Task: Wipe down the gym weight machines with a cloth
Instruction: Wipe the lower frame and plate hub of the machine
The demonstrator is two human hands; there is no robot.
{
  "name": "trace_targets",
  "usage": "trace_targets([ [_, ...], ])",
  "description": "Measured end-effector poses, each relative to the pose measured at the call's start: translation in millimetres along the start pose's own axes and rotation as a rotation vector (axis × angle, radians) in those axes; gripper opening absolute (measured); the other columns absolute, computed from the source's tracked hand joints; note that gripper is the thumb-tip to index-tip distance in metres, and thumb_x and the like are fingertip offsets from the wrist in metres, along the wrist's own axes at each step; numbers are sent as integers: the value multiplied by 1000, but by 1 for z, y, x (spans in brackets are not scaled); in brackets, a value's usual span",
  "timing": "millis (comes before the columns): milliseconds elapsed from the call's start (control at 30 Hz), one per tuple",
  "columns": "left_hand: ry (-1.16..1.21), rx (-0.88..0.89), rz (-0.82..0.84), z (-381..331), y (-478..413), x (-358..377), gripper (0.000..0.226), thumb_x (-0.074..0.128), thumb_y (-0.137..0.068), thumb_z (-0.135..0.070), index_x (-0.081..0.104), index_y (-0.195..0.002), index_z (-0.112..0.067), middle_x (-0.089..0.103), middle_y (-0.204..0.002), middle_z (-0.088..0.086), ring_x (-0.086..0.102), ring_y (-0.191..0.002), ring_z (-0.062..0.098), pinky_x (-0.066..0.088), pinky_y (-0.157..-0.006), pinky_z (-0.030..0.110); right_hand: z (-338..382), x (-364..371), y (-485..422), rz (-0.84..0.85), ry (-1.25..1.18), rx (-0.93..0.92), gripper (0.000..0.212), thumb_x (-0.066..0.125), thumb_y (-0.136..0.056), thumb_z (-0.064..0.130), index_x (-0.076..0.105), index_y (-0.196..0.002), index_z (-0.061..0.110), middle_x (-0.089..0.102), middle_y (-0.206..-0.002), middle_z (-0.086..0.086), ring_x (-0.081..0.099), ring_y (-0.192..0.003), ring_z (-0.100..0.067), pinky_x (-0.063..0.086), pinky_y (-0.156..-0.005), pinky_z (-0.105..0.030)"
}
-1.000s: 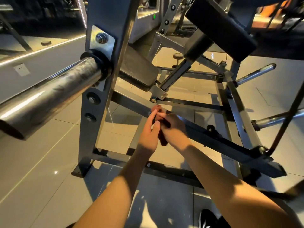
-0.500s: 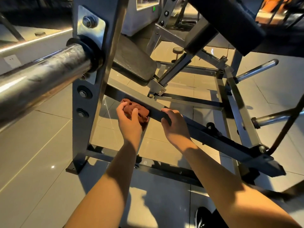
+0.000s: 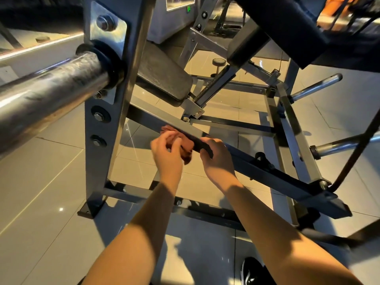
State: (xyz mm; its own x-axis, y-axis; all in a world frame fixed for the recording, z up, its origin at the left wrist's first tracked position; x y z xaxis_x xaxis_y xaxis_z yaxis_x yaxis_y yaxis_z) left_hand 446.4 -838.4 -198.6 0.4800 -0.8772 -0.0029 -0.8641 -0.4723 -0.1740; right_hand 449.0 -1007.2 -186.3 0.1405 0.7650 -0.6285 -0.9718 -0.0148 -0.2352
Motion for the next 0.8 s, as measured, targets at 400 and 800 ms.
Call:
trace_targets([
  [400, -144, 94, 151, 2, 5, 11, 19, 62, -98, -10, 62, -111, -25, 50, -122, -3, 53, -106, 6, 40, -79, -4, 5, 12, 10, -14, 82, 26, 46, 56, -102, 20, 45, -147, 25, 38, -156, 2, 36, -143, -16, 35, -118, -33],
  [800, -126, 111, 134, -4, -4, 8, 18, 62, -97, -9, 60, -108, -24, 48, -121, -2, 53, -105, 3, 41, -80, -3, 2, 22, 8, -16, 202, 49, 56, 53, -104, 24, 31, -155, 27, 27, -162, 3, 24, -150, -17, 29, -120, -35],
])
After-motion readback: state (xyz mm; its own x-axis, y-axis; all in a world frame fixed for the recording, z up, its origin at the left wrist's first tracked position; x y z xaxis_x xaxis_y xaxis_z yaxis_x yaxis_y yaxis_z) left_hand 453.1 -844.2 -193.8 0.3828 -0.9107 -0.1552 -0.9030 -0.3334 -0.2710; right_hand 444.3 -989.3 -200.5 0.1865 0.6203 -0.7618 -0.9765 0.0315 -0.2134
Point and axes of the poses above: each hand's wrist, its own y-axis away from the middle knuckle, its own x-axis out of the palm, z = x × y, the point moved 8 cm from there along -y, towards the middle knuckle
